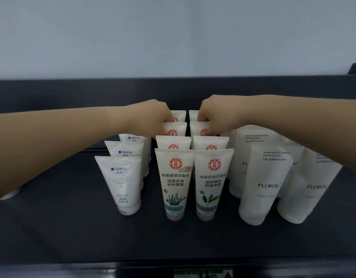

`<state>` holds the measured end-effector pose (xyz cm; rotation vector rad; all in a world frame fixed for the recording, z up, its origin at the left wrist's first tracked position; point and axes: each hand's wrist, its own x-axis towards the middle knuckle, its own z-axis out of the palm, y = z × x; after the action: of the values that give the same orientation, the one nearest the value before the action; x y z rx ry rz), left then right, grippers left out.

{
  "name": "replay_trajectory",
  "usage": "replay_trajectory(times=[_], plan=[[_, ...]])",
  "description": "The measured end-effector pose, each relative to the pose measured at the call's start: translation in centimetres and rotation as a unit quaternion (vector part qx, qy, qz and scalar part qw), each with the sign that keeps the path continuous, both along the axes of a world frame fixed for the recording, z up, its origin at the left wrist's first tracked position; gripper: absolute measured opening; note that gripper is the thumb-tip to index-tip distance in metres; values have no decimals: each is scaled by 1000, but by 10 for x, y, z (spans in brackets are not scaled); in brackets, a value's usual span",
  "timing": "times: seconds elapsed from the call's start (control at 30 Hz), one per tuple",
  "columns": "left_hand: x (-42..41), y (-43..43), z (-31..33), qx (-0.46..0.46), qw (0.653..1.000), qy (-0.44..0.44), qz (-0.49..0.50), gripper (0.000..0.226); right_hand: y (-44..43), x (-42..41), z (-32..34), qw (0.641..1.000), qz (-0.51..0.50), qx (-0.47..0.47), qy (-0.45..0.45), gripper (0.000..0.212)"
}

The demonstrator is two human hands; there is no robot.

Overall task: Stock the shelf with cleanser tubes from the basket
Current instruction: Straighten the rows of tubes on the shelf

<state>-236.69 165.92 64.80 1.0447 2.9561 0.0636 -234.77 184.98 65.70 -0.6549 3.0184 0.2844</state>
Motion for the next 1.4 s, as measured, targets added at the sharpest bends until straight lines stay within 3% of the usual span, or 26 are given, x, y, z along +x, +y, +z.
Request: replay_trajectory(times=[0.37,0.9,0.97,1.07,1.17,1.3,1.4], plan=[[-2,0,0,13,1000,-3,8,24,-2,0,0,1000,-22,-8,1,37],[-2,3,-1,16,1000,-6,19,26,-9,5,9,998,-49,13,-33,29],[-1,3,1,16,1000,-8,21,27,-10,10,15,999,-45,4,-24,20],[4,0,11,23,999,-1,28,31,-11,21,29,999,-32,-7,16,32],[14,-3,25,75,997,24,17,29,-11,36,48,998,-18,-55,40,22],[39,-4,39,144,989,32,-8,15,-7,54,59,991,-9,-129,-21,20],[54,-4,41,83,995,-42,-23,21,-11,61,50,992,-11,-105,-66,22]])
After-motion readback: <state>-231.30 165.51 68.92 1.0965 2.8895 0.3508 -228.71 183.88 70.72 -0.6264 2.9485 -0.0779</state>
